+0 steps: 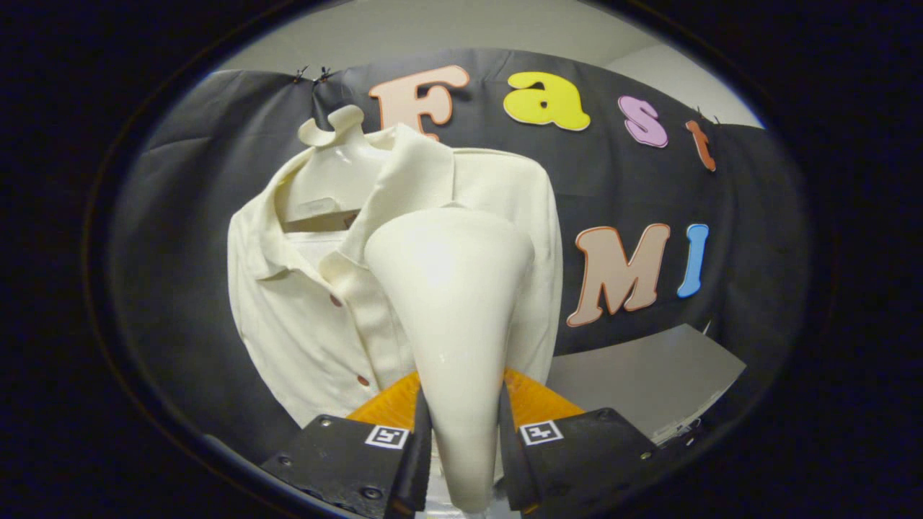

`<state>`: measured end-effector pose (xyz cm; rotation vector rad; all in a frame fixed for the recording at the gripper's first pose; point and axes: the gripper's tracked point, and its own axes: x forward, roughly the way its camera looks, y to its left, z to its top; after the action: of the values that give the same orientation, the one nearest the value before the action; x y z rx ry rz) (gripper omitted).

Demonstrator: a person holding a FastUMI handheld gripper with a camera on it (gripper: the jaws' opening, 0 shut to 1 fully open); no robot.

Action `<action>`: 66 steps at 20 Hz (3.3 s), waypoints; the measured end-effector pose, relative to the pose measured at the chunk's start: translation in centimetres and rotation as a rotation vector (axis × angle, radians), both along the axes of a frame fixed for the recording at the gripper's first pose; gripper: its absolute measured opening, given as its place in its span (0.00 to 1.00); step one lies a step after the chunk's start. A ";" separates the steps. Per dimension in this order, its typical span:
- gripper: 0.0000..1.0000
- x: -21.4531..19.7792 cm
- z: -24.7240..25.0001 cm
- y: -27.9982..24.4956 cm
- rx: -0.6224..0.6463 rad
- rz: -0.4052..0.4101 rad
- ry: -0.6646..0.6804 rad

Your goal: Iron the clothes twice with a garment steamer, once on the left side and once on the right side.

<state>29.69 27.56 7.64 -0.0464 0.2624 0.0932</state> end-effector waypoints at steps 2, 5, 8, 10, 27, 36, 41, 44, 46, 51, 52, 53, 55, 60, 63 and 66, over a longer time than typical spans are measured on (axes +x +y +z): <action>0.42 0.2 -1.2 -0.2 -0.008 0.007 0.003; 0.42 0.7 -3.3 -0.8 -0.018 0.000 0.025; 0.42 0.8 -6.0 -1.3 -0.005 -0.010 0.074; 0.42 1.0 -7.5 -1.6 0.003 -0.014 0.097; 0.42 0.7 -20.8 -3.2 -0.043 -0.011 0.288; 0.42 0.0 -29.0 -3.7 -0.090 0.006 0.440; 0.43 -0.7 -33.1 -4.9 -0.105 -0.019 0.522; 0.42 -0.8 -35.9 -5.0 -0.114 -0.027 0.561; 0.42 -0.9 -37.3 -5.2 -0.113 -0.045 0.561; 0.43 -1.5 -40.8 -5.5 -0.140 -0.046 0.586; 0.43 -1.5 -41.2 -5.5 -0.143 -0.044 0.578; 0.43 -1.8 -41.3 -5.5 -0.146 -0.039 0.578; 0.43 -1.8 -41.3 -5.5 -0.138 -0.028 0.571; 0.43 -1.7 -40.3 -5.6 -0.113 -0.042 0.545; 0.43 -1.7 -39.8 -5.5 -0.087 -0.068 0.523; 0.43 -1.8 -39.0 -5.9 -0.071 -0.100 0.515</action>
<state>27.88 21.66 -31.32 -0.0798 0.7817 -0.0058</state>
